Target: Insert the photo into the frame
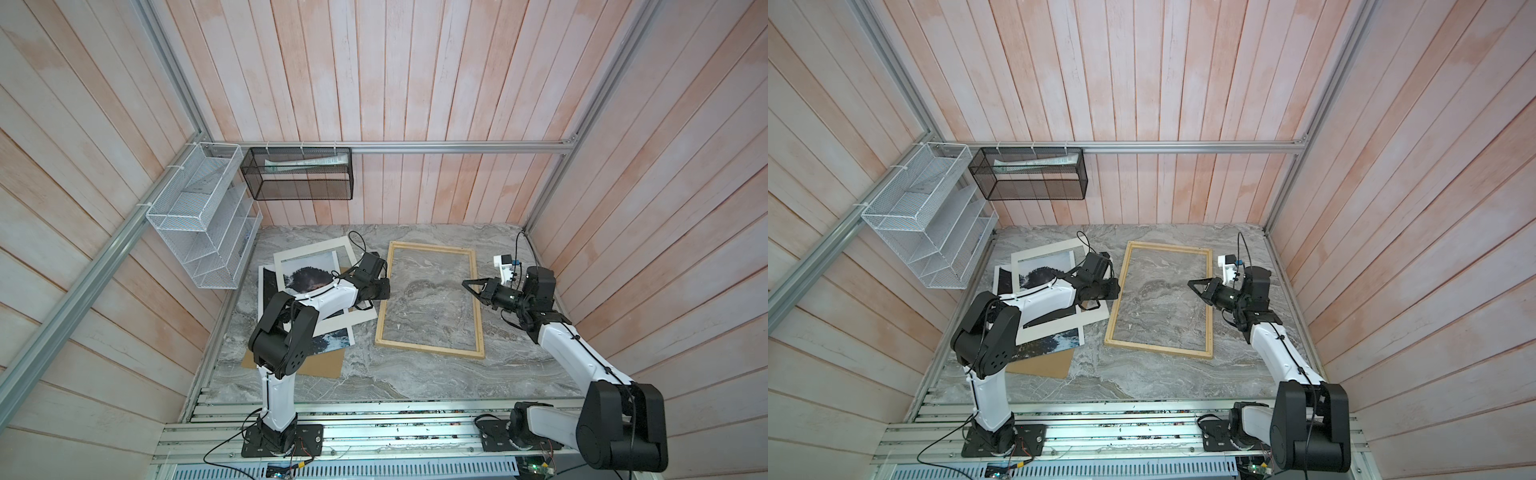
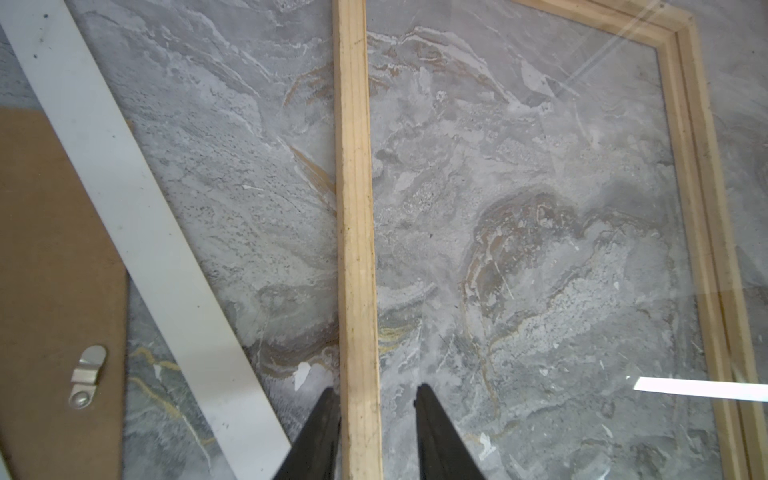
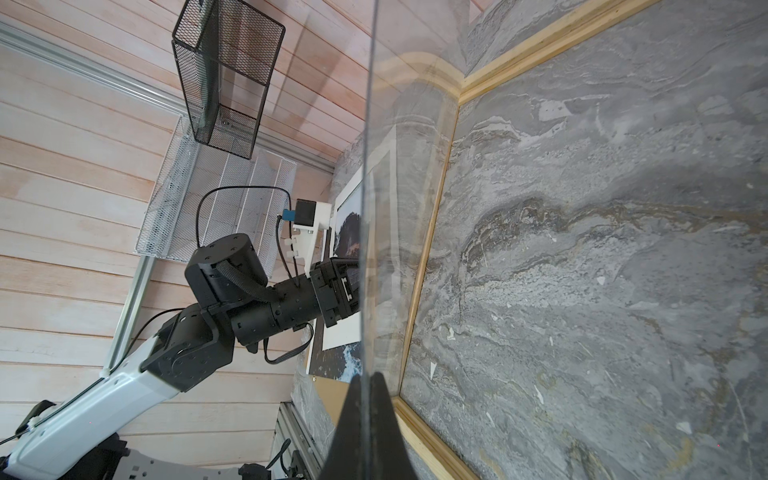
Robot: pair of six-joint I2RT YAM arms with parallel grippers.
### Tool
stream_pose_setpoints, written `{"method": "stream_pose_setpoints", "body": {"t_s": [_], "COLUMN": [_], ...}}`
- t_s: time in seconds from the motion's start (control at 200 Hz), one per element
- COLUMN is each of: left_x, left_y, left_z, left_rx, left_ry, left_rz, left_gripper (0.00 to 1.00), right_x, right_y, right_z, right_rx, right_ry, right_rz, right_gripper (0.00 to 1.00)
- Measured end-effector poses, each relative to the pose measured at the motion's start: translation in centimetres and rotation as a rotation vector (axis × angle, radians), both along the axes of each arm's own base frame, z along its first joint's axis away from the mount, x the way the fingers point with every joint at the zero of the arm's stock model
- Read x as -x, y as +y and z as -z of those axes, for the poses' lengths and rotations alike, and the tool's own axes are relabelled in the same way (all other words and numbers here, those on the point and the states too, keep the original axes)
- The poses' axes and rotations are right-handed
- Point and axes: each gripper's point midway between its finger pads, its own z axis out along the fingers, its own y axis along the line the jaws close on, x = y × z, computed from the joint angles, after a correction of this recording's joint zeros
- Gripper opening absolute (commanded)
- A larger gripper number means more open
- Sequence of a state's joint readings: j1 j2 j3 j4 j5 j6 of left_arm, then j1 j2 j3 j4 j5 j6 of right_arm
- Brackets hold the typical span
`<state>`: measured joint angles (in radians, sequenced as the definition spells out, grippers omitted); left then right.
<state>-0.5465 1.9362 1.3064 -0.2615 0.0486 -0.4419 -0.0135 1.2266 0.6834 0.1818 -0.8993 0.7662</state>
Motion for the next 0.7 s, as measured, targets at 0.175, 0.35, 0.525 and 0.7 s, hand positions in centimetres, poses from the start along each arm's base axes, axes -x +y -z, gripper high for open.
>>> {"method": "stream_pose_setpoints", "body": {"t_s": [0.175, 0.35, 0.525, 0.7], "left_x": [0.02, 0.26, 0.39, 0.5], "left_y": [0.01, 0.14, -0.07, -0.33], "left_z": [0.03, 0.48, 0.5, 0.48], "left_rx": [0.0, -0.003, 0.0, 0.004], "left_ry": [0.0, 0.007, 0.007, 0.006], "left_rz": [0.0, 0.0, 0.006, 0.012], "left_gripper": [0.34, 0.34, 0.34, 0.34], "right_x": [0.05, 0.07, 0.2, 0.21], "right_y": [0.0, 0.0, 0.0, 0.0], "right_z": [-0.27, -0.74, -0.77, -0.78], "right_rx": [0.001, 0.006, 0.006, 0.005], "right_ry": [0.002, -0.006, -0.002, -0.001], "right_rz": [0.0, -0.002, -0.003, -0.002], "right_gripper": [0.0, 0.0, 0.0, 0.0]}}
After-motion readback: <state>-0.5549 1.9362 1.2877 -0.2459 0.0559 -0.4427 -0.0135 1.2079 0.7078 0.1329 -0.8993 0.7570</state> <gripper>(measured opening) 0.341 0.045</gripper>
